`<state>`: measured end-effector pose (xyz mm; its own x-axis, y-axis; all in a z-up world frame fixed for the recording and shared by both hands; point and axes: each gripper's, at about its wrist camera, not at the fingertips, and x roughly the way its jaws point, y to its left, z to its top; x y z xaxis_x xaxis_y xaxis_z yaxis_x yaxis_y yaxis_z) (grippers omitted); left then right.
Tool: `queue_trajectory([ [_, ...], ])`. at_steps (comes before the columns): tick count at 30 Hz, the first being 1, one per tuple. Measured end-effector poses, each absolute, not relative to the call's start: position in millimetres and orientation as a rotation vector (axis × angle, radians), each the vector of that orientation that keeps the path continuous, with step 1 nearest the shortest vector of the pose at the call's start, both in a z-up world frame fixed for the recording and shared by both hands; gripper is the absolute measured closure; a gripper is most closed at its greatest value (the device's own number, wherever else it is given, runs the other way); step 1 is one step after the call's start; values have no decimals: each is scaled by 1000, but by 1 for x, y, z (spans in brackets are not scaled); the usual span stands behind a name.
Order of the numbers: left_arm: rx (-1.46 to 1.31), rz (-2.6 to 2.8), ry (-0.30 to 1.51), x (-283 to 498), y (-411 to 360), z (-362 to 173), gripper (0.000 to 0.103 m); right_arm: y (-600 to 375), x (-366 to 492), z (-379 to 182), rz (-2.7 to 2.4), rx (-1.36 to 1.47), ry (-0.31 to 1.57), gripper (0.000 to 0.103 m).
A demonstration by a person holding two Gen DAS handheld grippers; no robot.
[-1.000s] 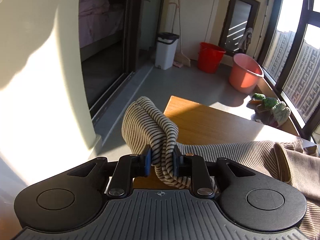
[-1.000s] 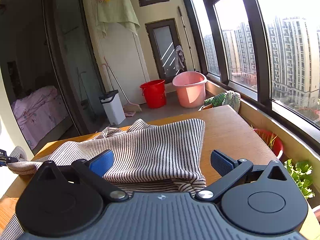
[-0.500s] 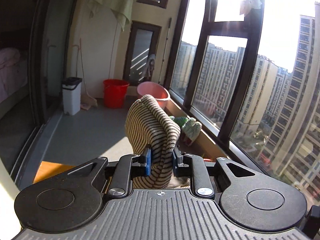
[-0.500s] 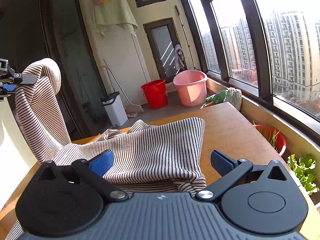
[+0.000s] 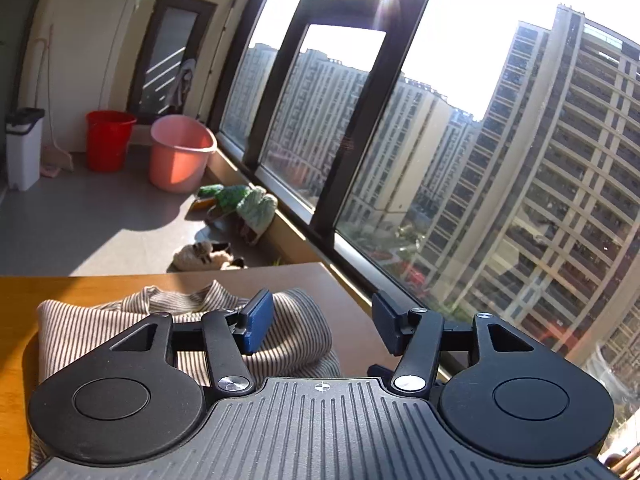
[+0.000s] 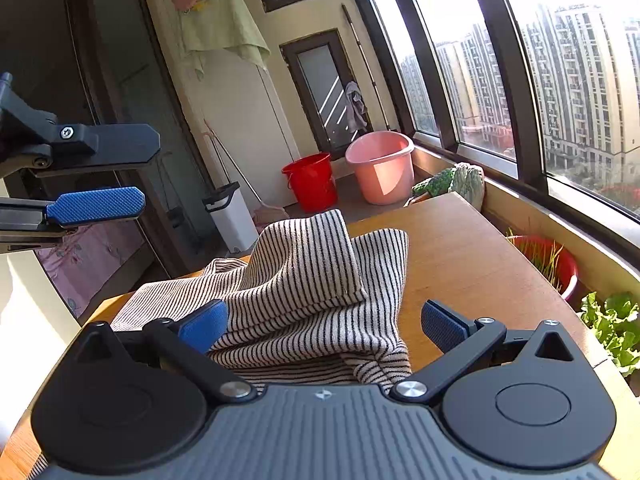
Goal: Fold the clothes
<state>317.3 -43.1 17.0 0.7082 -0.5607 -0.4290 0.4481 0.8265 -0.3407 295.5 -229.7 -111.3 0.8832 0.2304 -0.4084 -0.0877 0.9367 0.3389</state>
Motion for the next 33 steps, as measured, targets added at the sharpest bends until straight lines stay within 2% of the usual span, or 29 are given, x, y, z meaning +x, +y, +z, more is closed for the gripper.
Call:
queue_trajectory([
  [1,-222,-560,553,314,-38,12,31,-230,296,-112,167,319,462,0],
  [10,-154,-473,586,277,7,-43,12,-226,297,-114,158,311,502,0],
  [16,-185,-416,630,275,33,-72,9,-224,300,-116,171,302,543,0],
  [28,-264,-367,628,218,64,-62,4,-198,273,-118,321,293,648,0],
  [33,-291,-354,624,194,73,-60,0,-177,258,-112,373,194,706,0],
])
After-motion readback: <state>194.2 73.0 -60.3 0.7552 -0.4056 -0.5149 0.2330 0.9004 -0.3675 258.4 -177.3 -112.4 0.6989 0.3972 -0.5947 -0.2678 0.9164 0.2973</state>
